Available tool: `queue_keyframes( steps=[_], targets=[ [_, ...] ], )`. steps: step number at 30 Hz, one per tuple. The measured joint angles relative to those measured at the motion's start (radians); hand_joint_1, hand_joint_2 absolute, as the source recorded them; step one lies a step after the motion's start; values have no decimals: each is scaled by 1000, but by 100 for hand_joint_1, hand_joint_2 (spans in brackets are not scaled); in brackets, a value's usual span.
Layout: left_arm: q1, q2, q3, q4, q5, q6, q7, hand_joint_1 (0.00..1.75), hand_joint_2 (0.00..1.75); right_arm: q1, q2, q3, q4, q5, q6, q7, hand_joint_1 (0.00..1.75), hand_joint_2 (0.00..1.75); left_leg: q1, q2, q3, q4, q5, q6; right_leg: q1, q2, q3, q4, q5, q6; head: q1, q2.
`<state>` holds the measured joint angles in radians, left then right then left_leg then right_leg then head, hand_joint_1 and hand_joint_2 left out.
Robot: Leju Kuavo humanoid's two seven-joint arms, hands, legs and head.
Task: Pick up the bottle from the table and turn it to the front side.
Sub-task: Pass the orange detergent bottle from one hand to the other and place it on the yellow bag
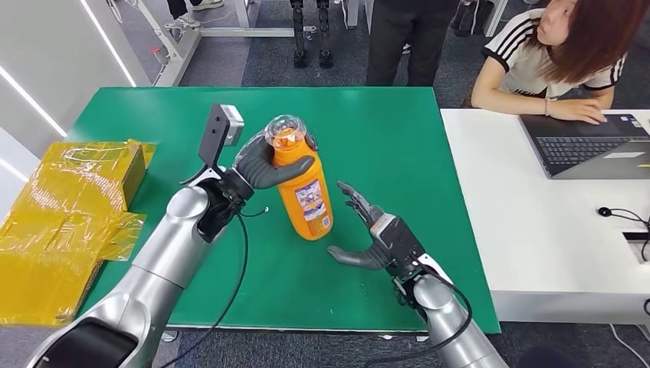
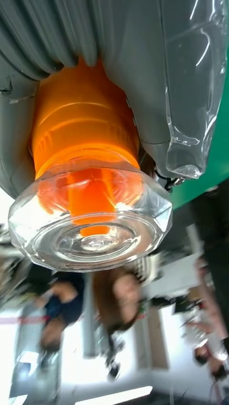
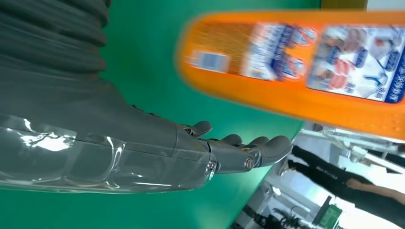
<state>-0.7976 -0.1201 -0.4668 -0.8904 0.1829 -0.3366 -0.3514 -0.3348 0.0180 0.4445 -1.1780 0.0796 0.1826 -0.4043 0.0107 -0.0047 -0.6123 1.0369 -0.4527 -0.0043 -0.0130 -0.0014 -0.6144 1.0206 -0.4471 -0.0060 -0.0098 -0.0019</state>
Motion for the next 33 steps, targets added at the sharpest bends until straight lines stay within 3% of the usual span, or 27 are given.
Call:
queue_keyframes(
  steps=[10,17,21,25,30,33],
  targets=[
    [-159,-4,8,176,-258,225,-52,175,175,112,-25,-34,-130,25,16,-19,0,175,0,1,0,0,0,0,0,1,-1,0,0,0,0,0],
    [-198,-6,26,195,-337,274,-45,175,175,113,-26,-33,-145,25,17,-23,0,175,0,0,0,0,0,0,0,1,0,0,0,0,0,0],
    [-223,-6,25,195,-503,398,-42,175,175,120,-26,-33,-163,25,17,-24,0,175,0,0,0,0,0,0,0,1,-1,0,0,0,0,0],
    [-247,-4,23,195,-588,463,-31,175,175,127,-26,-33,-180,25,17,-23,0,175,0,0,-1,0,0,0,0,0,-1,0,0,0,0,0],
    [-279,32,-26,197,-919,654,40,175,175,129,-29,-35,-200,23,18,-23,0,175,0,2,-1,0,0,0,0,2,-1,1,0,0,0,0],
    [-322,81,-54,213,-1093,687,73,175,175,128,-39,-44,-208,11,18,-23,0,175,0,2,0,0,0,0,0,3,-1,1,0,0,0,0]
  ],
)
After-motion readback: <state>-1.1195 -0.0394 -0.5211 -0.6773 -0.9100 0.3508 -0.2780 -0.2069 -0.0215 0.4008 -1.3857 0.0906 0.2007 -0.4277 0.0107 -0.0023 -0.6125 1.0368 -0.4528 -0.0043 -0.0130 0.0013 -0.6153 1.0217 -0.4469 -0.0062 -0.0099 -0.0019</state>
